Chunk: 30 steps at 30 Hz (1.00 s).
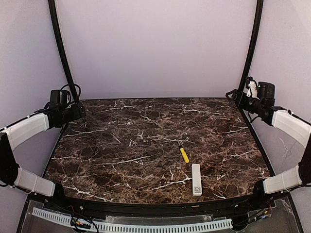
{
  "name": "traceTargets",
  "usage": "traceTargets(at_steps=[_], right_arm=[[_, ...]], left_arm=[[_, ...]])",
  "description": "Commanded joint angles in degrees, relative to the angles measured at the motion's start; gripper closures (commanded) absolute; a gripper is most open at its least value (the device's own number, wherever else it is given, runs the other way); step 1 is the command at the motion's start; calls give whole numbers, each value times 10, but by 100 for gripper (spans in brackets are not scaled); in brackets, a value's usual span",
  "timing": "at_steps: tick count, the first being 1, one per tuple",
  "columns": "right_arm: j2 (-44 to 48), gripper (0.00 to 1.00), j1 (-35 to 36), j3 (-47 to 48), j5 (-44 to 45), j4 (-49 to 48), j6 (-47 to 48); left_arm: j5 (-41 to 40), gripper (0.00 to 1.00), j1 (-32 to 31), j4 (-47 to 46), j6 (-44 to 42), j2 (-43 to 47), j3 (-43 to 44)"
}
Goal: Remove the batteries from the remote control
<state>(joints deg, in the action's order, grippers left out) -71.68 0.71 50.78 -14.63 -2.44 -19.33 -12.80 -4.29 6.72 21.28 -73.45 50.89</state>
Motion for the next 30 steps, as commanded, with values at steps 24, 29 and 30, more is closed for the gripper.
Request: traceTargets(at_steps=[24,29,30], right_arm=[[-79,1,202,166,60,502,-157],[-96,1,261,136,56,515,-194],[-101,1,276,134,56,519,-196]], left_arm=[[126,0,-116,54,-30,-7,23],[142,4,-116,51,-28,-4,18],[143,5,-116,50,-28,-3,18]])
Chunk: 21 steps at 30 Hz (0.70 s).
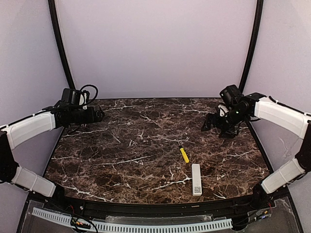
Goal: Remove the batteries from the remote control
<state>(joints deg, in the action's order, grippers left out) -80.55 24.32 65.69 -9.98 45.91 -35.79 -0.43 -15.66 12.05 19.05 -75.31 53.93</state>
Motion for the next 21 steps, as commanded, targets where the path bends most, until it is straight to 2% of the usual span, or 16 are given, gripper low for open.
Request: traceTargets(at_steps=[1,11,21], right_arm=[[-17,1,53,-15,13,42,-34],[-60,1,161,-28,11,79,-64],[-118,1,205,-30,5,71,-88]], left_arm=[[21,5,-3,-3,-7,17,-12],[18,5,-2,-6,-9,26,-21],[14,6,-3,-6,-11,34,-26]])
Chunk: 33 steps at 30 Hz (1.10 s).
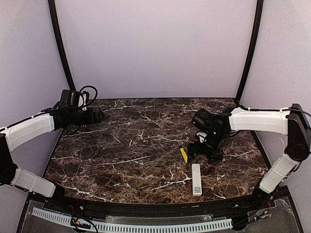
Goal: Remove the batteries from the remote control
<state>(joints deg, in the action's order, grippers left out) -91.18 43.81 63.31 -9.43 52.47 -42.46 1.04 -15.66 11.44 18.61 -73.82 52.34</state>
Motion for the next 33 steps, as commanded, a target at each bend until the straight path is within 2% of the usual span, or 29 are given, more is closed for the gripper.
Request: traceTargets(at_steps=[1,4,14,21,33], right_arm=[[-16,1,11,-8,-2,4,-24],[-30,2,15,-10,-6,-2,-30],[-77,20,25,-10,-12,-17,-35],[-97,36,28,-9,-6,-21,-35],[-122,45,31,0,20,-6,-36]], left_arm=[[-1,6,-3,0,-6,20,-10],[-1,6,-2,0,-6,19,-11],[-2,6,-3,0,-7,17,-11],[-3,6,-3,0,-8,14,-11],[-3,6,-3,-1,-8,11,-13]])
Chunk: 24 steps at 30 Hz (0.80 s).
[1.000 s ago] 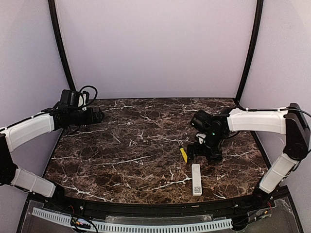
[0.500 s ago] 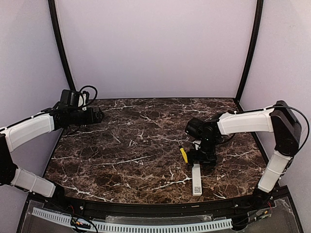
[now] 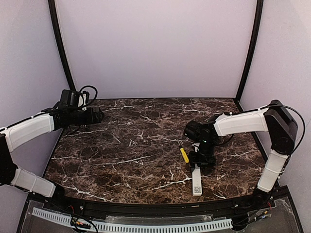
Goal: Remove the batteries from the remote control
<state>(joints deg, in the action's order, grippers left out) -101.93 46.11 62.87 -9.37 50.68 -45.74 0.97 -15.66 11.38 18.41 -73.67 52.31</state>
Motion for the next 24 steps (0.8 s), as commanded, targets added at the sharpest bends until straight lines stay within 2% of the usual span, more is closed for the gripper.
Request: traceTargets(at_steps=[1,12,19,20,24], right_arm=[[-15,45,8,7,22,14,-3],[-49,52,21,37,29,24,-1],[-51,70,22,38,37,30,-6],[-50,77,22,38,42,33,-12],[-43,93,22,40,52,37,-20]], left_arm=[[-3,6,-2,0,-6,9,-13],[-21,7,-2,-2,-7,4,-14],[-22,7,-3,-2,-7,2,-14],[-22,7,-3,-2,-7,1,-14],[-24,7,-3,-1,-7,0,-14]])
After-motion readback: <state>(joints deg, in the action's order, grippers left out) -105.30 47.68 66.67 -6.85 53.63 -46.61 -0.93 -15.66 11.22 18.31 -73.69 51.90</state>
